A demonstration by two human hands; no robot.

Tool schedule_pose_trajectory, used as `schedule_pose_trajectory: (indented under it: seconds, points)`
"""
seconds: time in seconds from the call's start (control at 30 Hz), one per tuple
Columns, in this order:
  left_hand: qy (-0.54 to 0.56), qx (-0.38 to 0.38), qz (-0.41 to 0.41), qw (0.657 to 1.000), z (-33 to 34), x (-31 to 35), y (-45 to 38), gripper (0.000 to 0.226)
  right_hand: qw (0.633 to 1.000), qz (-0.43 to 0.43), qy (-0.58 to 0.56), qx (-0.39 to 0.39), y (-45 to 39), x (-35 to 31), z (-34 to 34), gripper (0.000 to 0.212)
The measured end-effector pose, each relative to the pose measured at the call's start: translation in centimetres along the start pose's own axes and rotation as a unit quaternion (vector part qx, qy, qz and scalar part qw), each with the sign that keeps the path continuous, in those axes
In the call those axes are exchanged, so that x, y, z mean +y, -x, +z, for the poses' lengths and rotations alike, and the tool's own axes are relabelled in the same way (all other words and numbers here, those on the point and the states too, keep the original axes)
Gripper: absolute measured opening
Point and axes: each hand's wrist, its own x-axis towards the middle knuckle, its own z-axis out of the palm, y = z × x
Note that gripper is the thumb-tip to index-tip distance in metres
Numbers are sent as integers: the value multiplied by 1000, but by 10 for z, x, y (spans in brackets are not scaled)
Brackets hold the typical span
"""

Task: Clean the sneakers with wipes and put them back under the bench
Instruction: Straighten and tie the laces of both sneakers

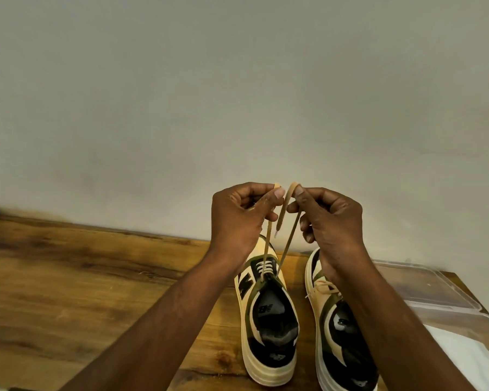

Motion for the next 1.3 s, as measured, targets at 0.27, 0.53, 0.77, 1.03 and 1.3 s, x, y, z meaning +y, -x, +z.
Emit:
schedule_pose_trajectory:
  seconds: [0.27,0.53,0.77,1.03,1.3]
  points:
    - [61,-26,-16,998,12,30,-2,10,999,-28,-26,2,-1,-32,-11,12]
    - [188,-26,-96,977,12,44,-1,25,997,-48,-60,17,-1,-42,-1,9]
    - [219,-7,-64,974,-3,48,-4,38,994,-19,-88,59,-2,-36,0,12]
    - [150,-44,19,988,-1,52,0,29,996,-42,-83,-3,7,-41,2,10]
    - [79,-47,33,995,-3,52,-6,18,995,-48,-67,-48,7,-49,-6,11]
